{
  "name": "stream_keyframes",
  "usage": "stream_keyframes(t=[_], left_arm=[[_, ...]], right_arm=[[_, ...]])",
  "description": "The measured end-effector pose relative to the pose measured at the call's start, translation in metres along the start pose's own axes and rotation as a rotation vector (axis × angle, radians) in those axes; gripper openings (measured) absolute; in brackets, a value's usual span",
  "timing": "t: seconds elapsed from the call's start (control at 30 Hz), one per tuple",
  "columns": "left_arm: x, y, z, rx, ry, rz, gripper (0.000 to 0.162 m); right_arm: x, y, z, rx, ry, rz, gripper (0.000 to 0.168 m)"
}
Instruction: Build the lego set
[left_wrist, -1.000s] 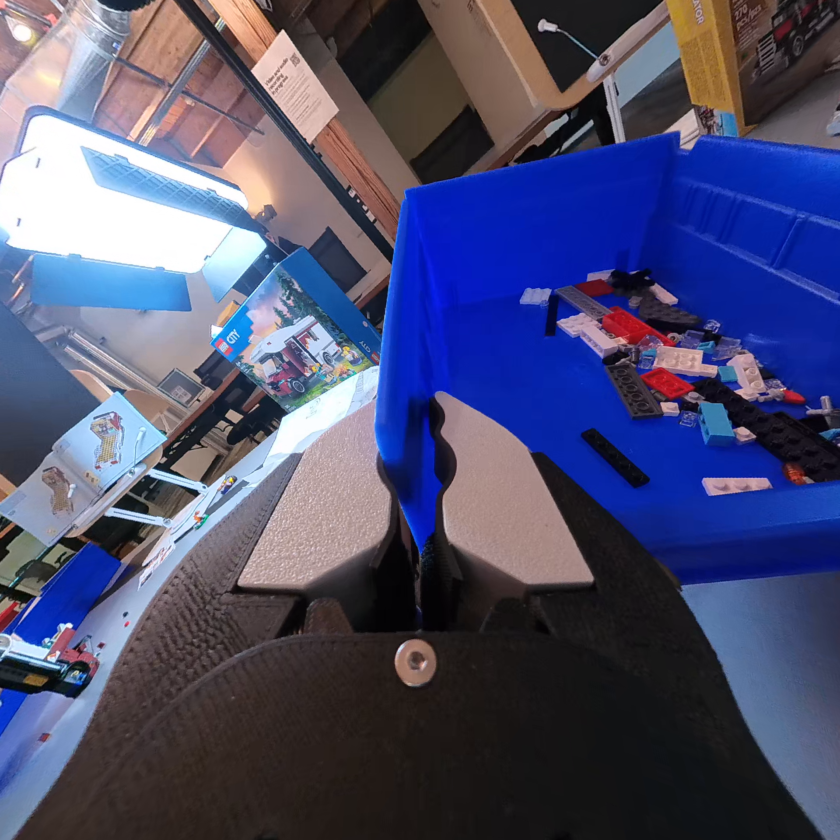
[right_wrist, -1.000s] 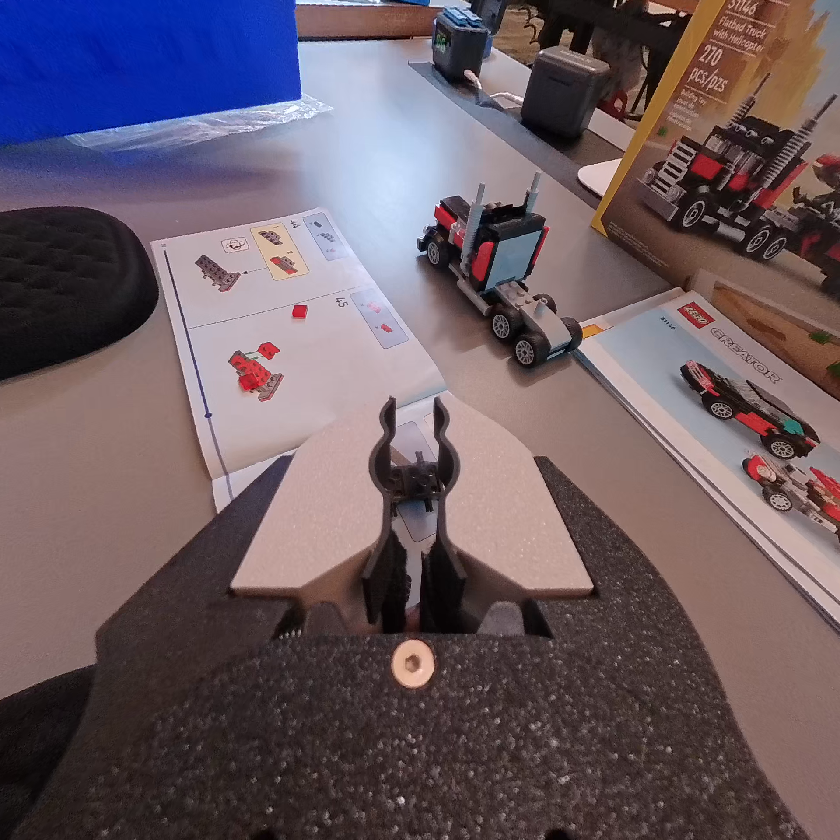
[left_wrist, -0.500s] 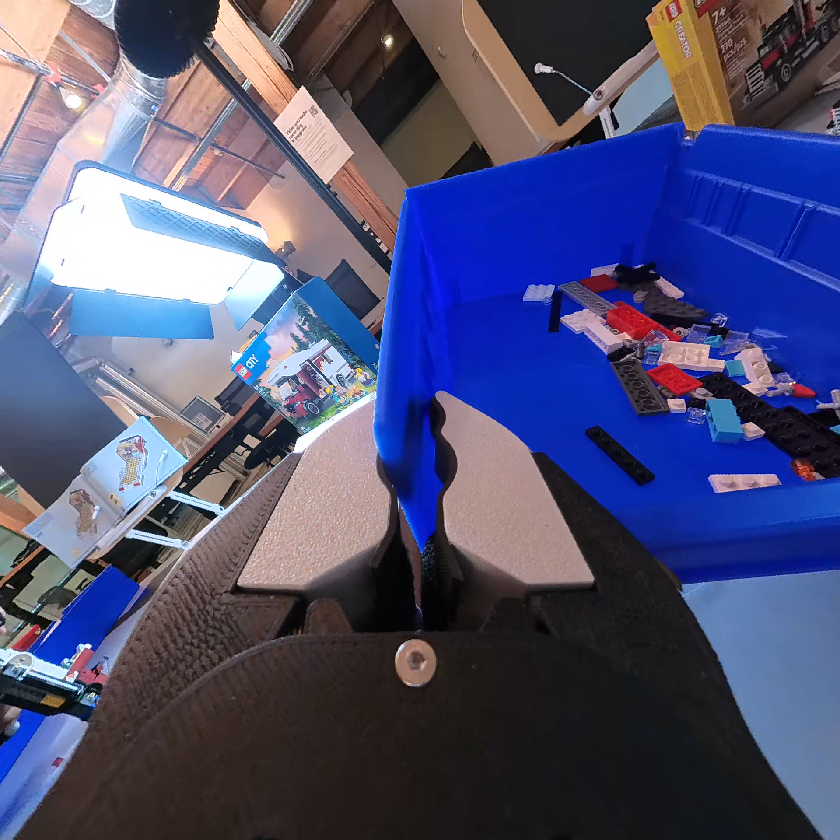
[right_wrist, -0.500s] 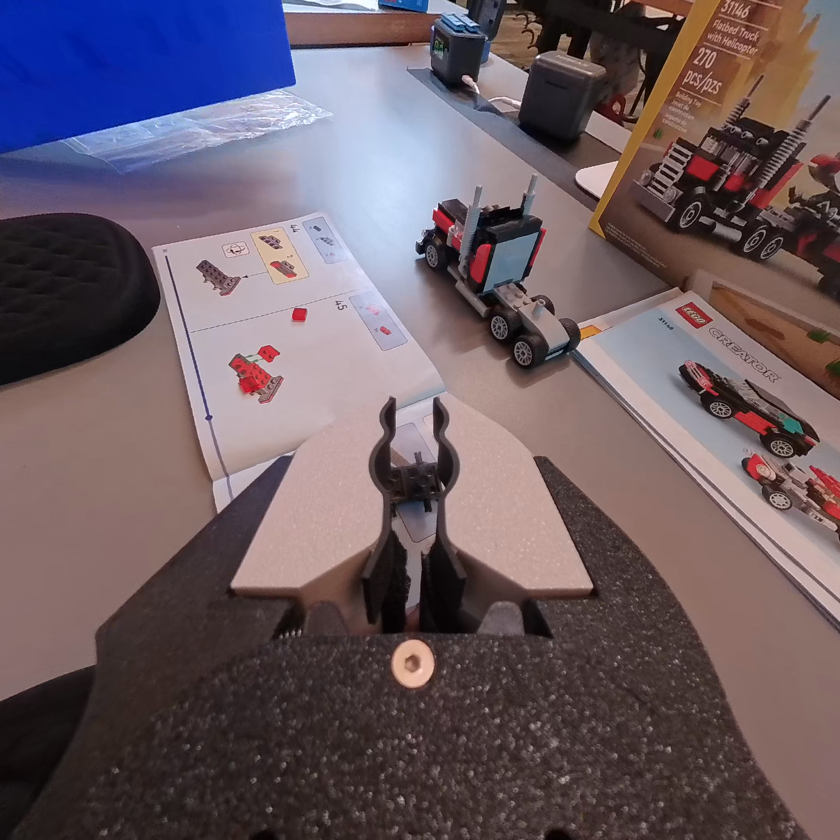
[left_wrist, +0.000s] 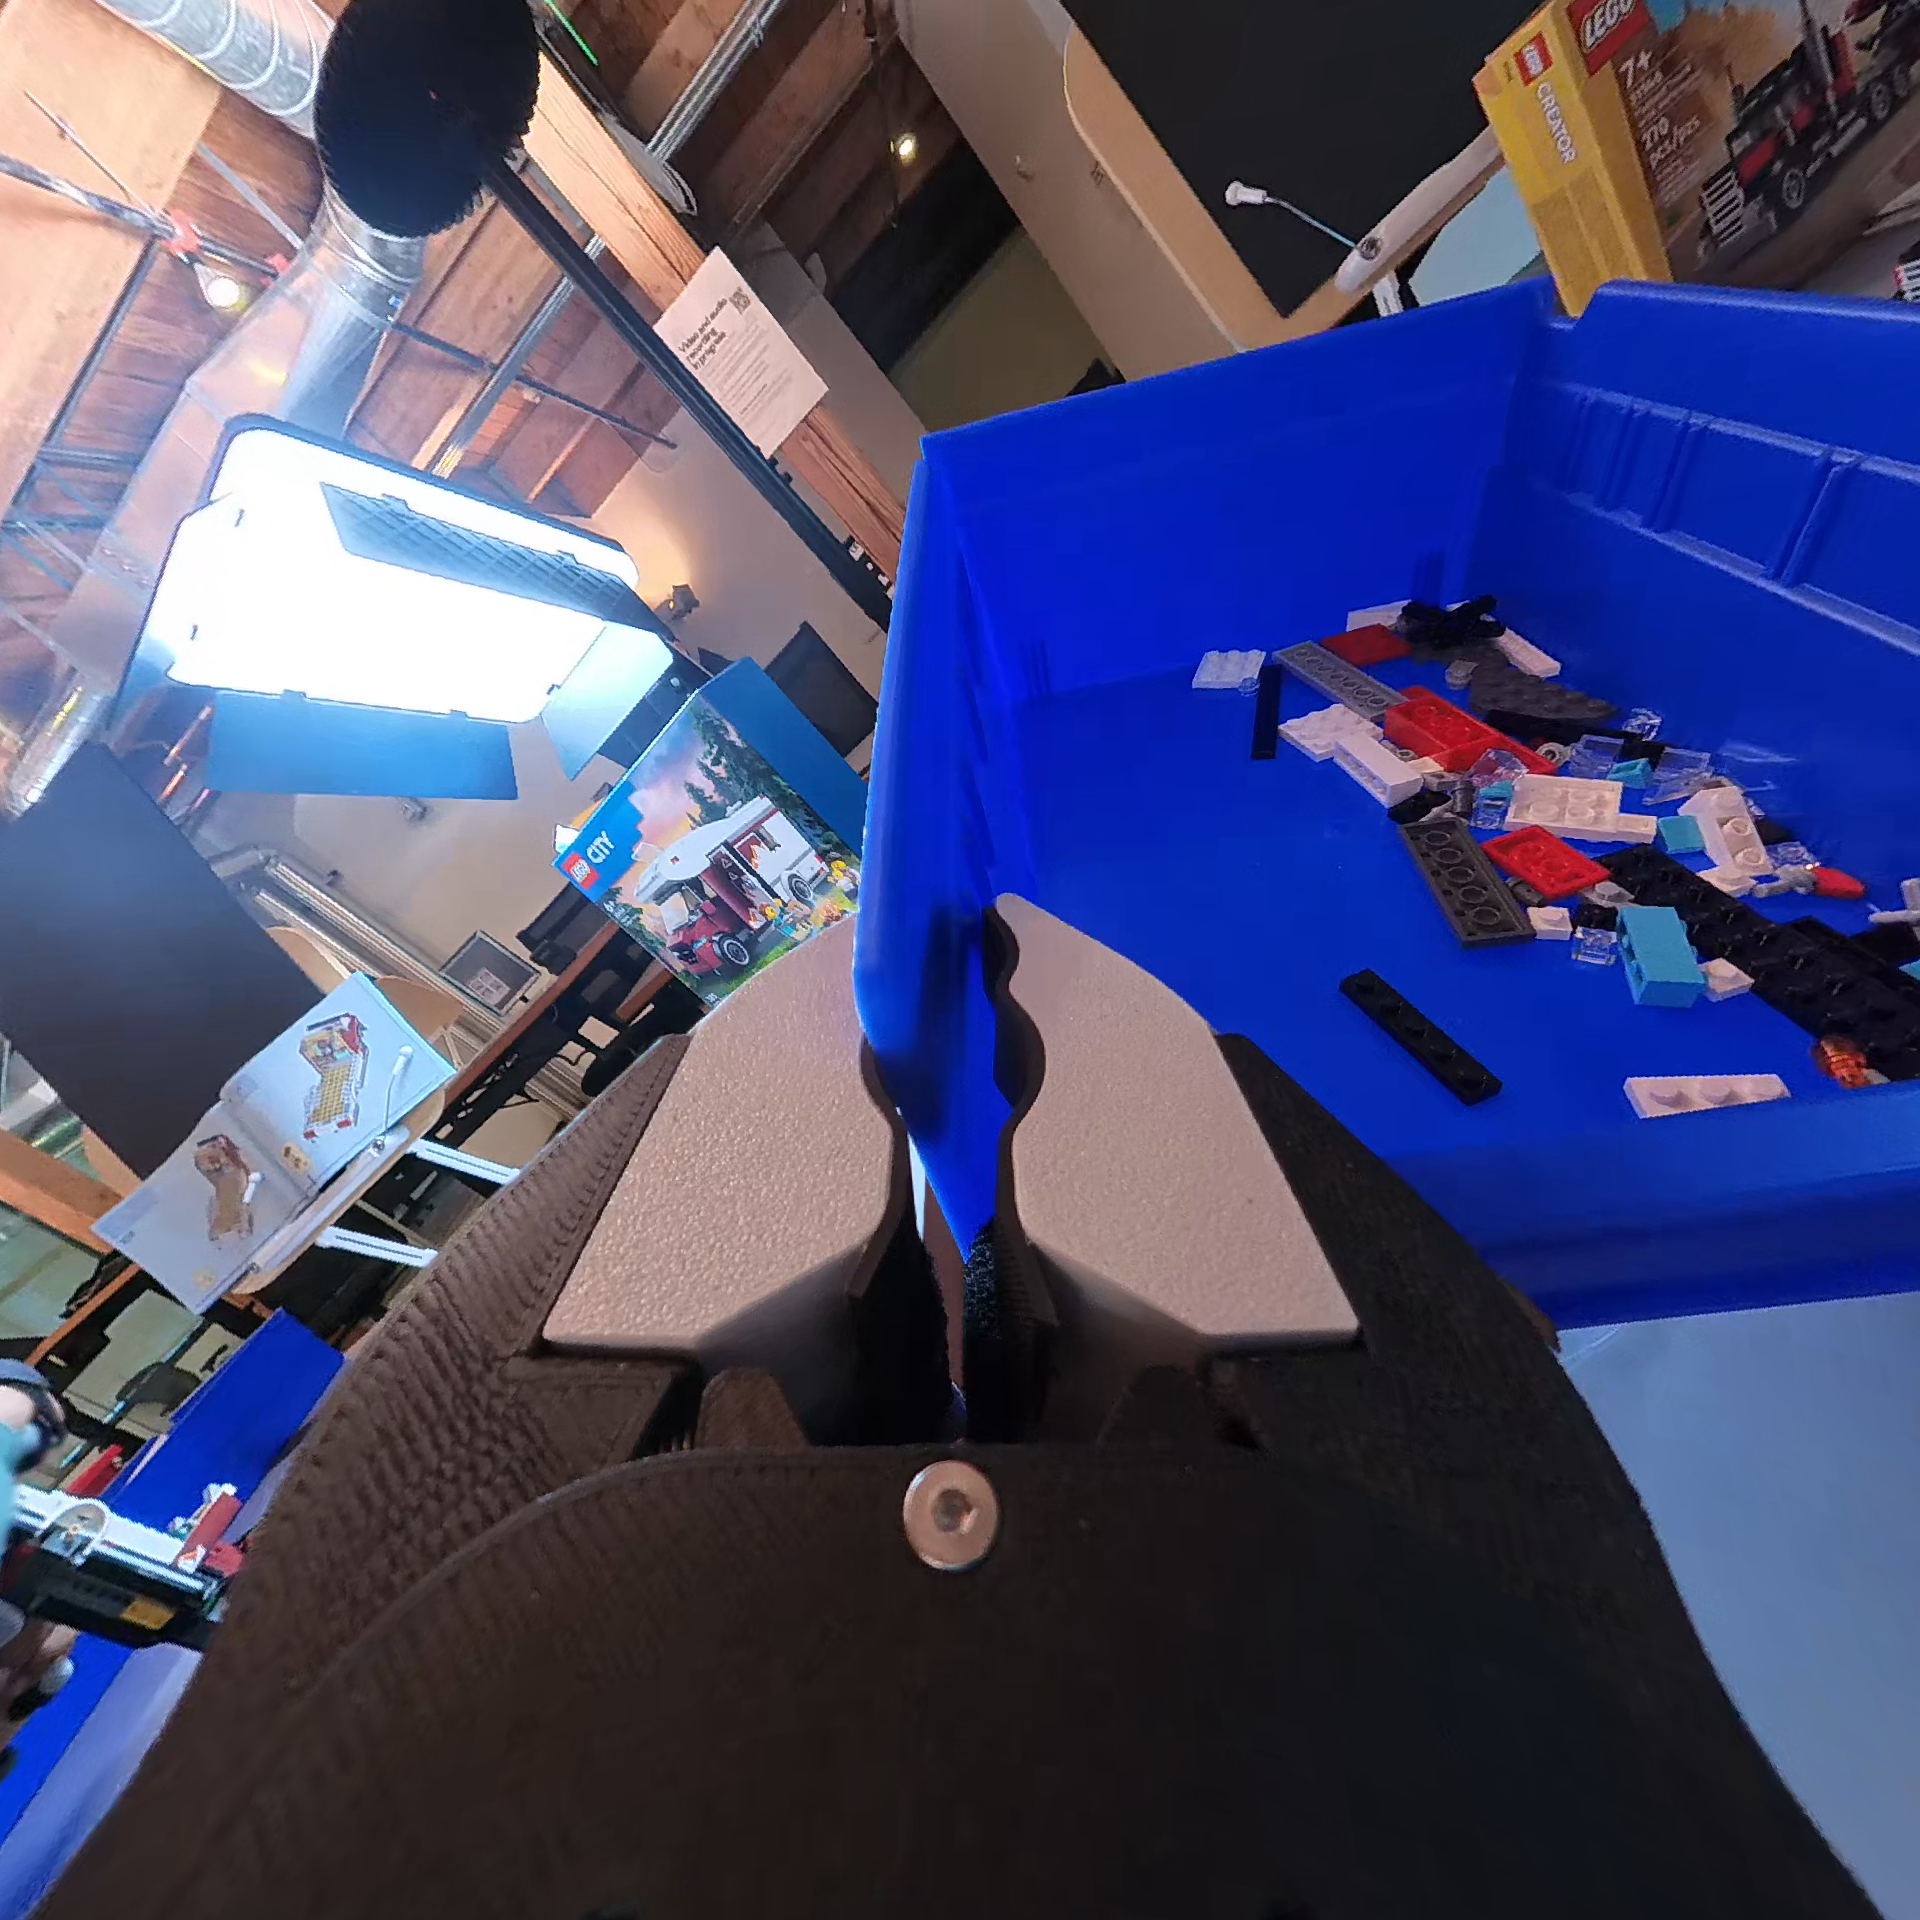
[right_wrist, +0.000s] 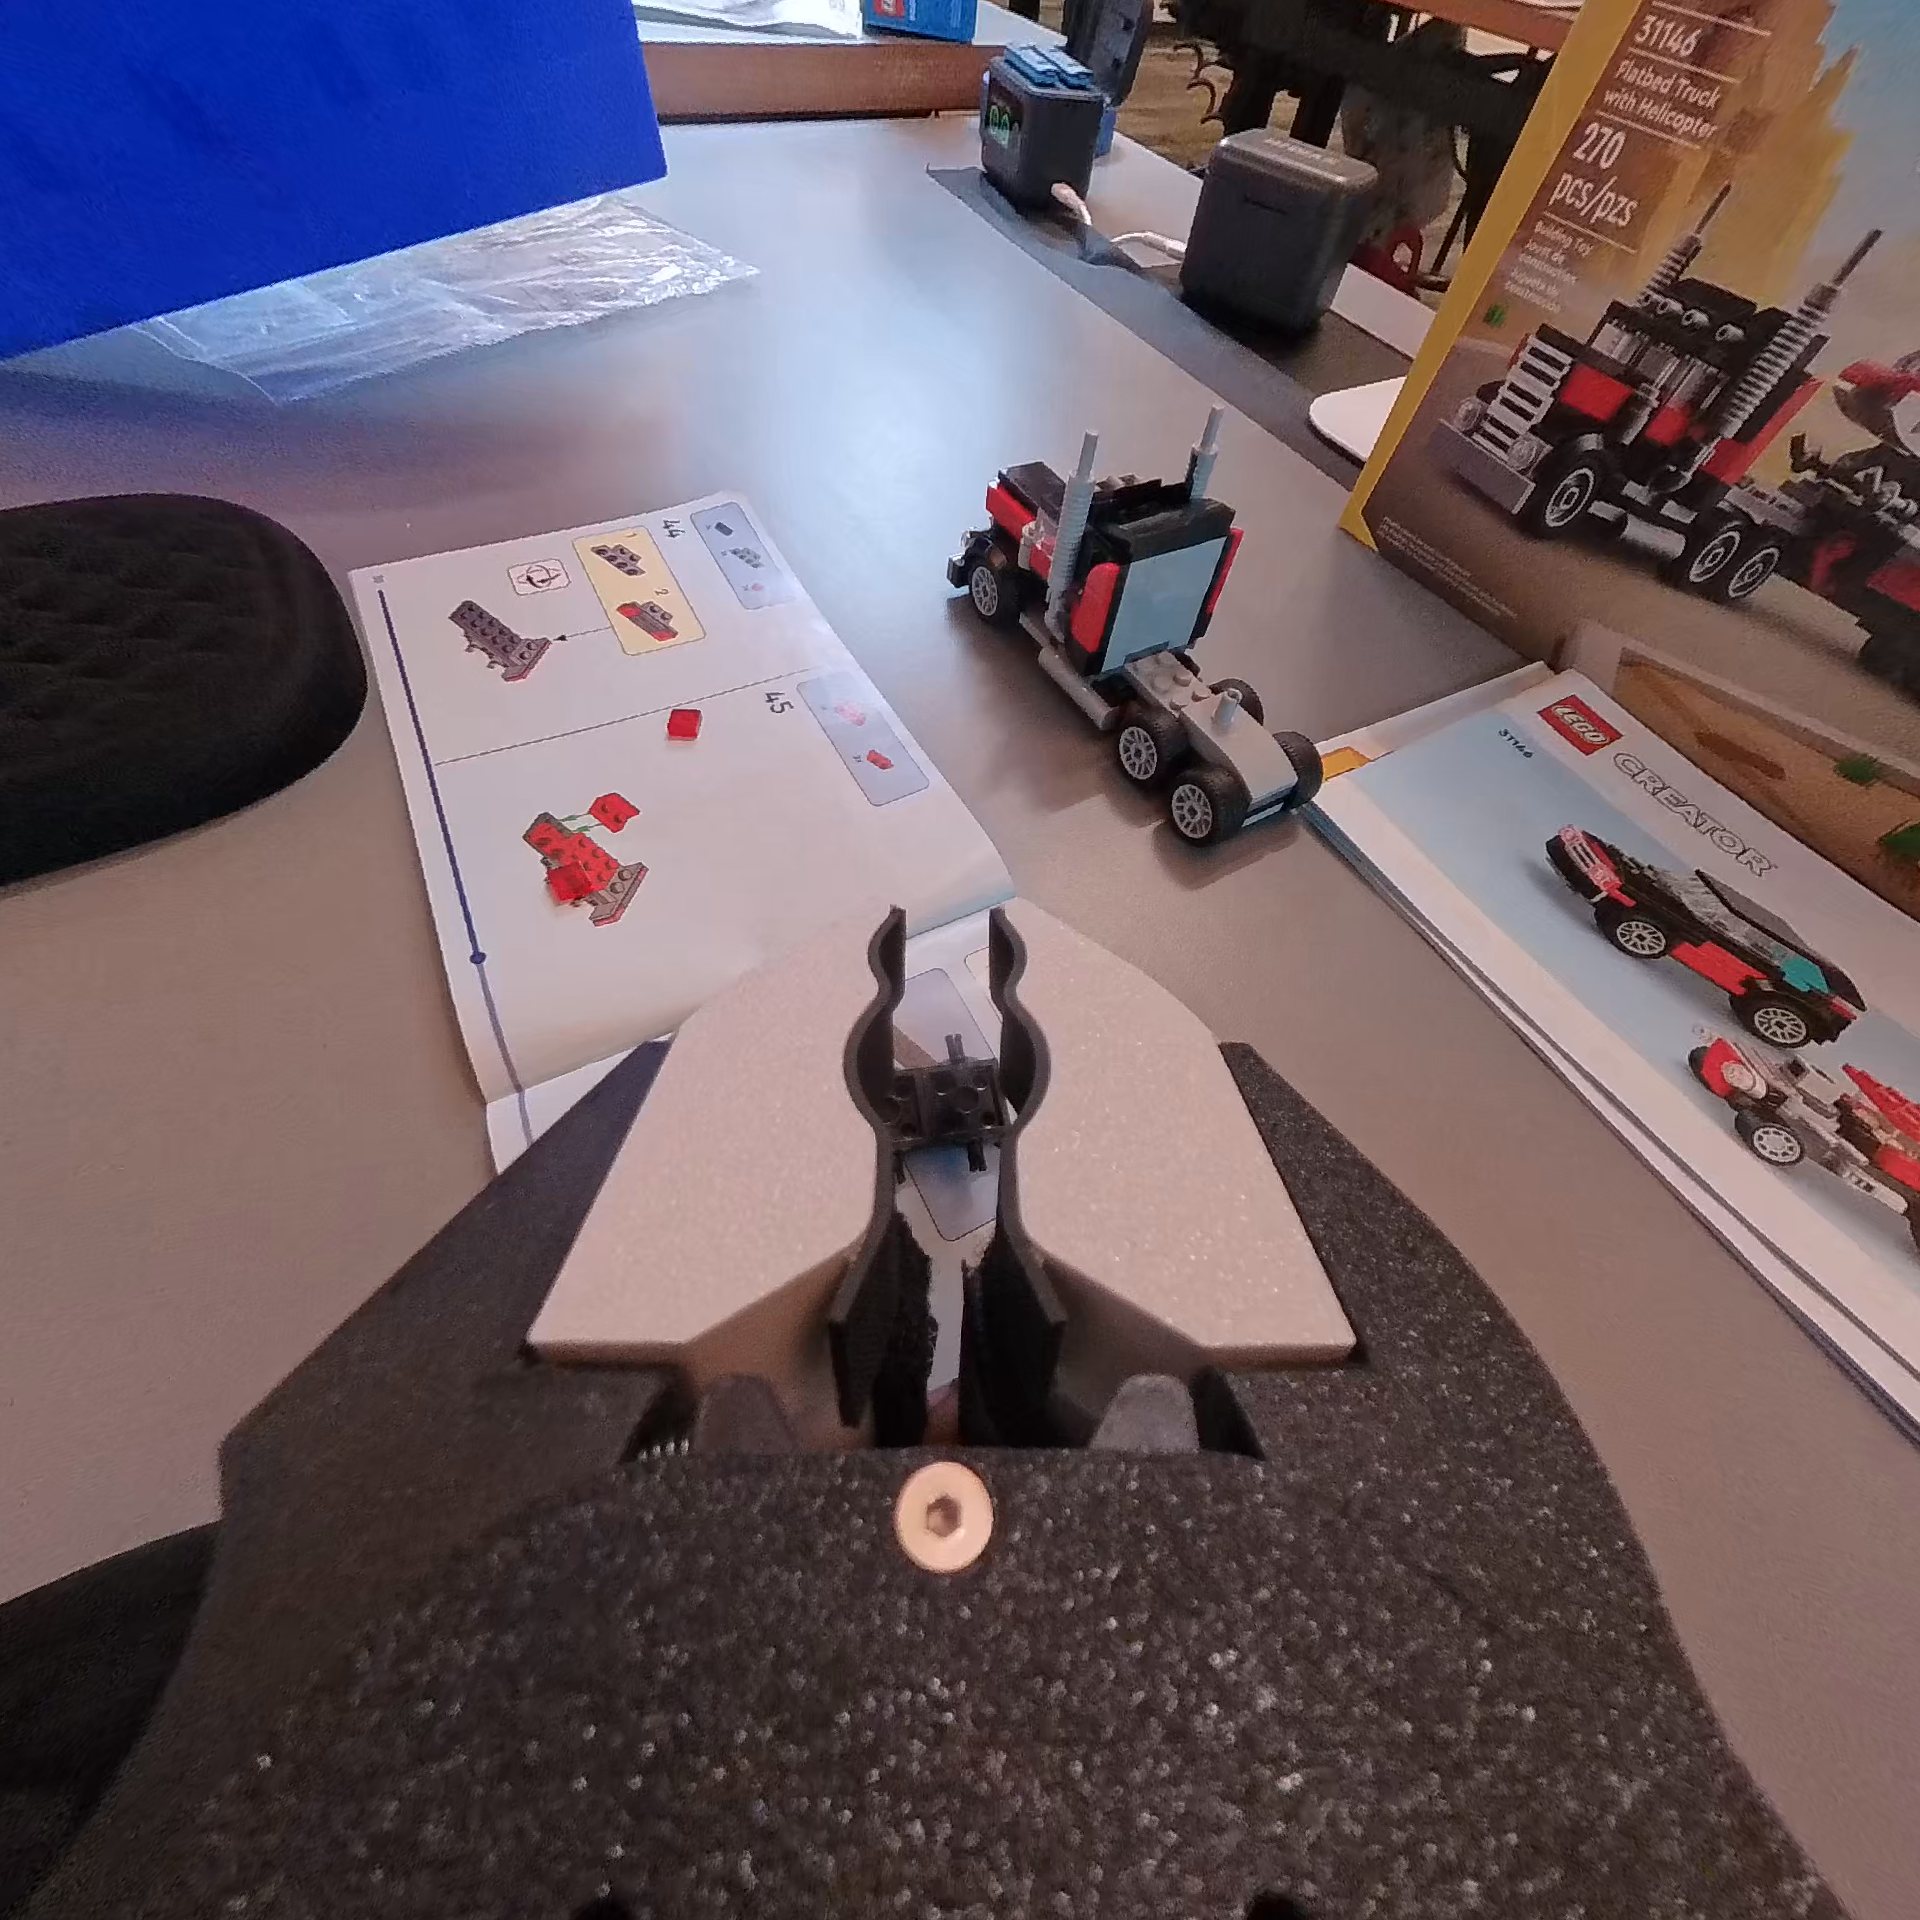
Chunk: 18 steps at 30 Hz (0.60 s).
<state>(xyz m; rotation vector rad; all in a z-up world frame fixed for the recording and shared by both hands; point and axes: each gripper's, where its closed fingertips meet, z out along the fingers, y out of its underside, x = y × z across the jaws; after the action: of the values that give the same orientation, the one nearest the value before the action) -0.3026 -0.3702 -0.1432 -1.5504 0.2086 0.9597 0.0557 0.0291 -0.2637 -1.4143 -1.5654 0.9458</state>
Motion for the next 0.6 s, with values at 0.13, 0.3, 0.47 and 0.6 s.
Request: stream_keyframes(t=[0.13,0.3,0.47,0.6], left_arm=[[0.0,-0.0028,-0.0016,0.008,-0.009,0.02,0.009],[0.0001,-0.0074,-0.0046,0.027,-0.021,0.041,0.009],[-0.0004,-0.0059,-0.0061,0.026,-0.027,0.039,0.01],[-0.0006,-0.0044,-0.0061,0.02,-0.029,0.038,0.01]], right_arm=[[0.0002,-0.0003,-0.0003,0.003,0.001,0.002,0.015],[0.0001,-0.0002,-0.0002,0.003,0.0,0.0,0.015],[0.0,-0.0007,-0.0007,0.009,0.0,0.001,0.015],[0.0002,-0.001,-0.001,0.011,0.0,0.002,0.015]])
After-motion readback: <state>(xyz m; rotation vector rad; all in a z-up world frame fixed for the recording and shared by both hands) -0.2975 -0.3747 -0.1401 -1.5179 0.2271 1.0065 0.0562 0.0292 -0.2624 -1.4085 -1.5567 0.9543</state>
